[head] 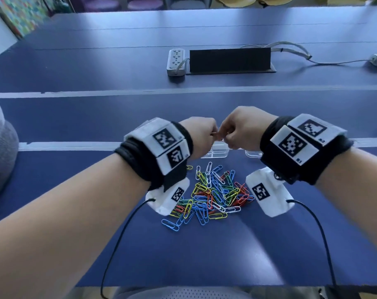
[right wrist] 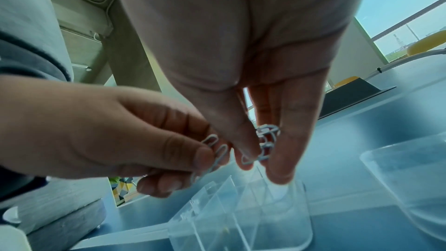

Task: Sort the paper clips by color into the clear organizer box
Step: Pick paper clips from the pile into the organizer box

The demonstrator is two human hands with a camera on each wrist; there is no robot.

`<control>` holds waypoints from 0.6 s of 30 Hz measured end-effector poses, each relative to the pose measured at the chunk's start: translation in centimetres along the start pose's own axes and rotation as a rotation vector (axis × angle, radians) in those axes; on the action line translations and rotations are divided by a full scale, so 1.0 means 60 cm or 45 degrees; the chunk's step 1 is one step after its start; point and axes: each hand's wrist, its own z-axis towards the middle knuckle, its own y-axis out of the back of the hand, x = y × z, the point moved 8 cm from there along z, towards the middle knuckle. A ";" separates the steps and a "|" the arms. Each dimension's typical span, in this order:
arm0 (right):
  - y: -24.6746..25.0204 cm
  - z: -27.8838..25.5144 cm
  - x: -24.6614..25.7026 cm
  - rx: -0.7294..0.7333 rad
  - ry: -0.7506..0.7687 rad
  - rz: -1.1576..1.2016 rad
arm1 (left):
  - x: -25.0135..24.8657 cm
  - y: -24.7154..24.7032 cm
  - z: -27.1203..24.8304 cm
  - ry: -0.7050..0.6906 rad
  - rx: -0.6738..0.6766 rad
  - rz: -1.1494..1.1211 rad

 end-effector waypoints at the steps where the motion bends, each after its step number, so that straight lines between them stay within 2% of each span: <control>1: -0.001 0.007 0.001 0.000 -0.011 -0.011 | -0.008 -0.001 0.011 -0.021 0.000 0.074; 5: -0.002 0.022 -0.006 0.003 -0.092 0.034 | -0.021 -0.002 0.035 -0.070 0.053 0.268; 10: -0.002 0.026 -0.009 0.049 -0.146 0.181 | -0.021 -0.006 0.040 -0.042 0.100 0.262; 18: -0.002 0.020 -0.015 0.083 -0.171 0.359 | -0.042 0.004 0.051 -0.124 0.007 0.278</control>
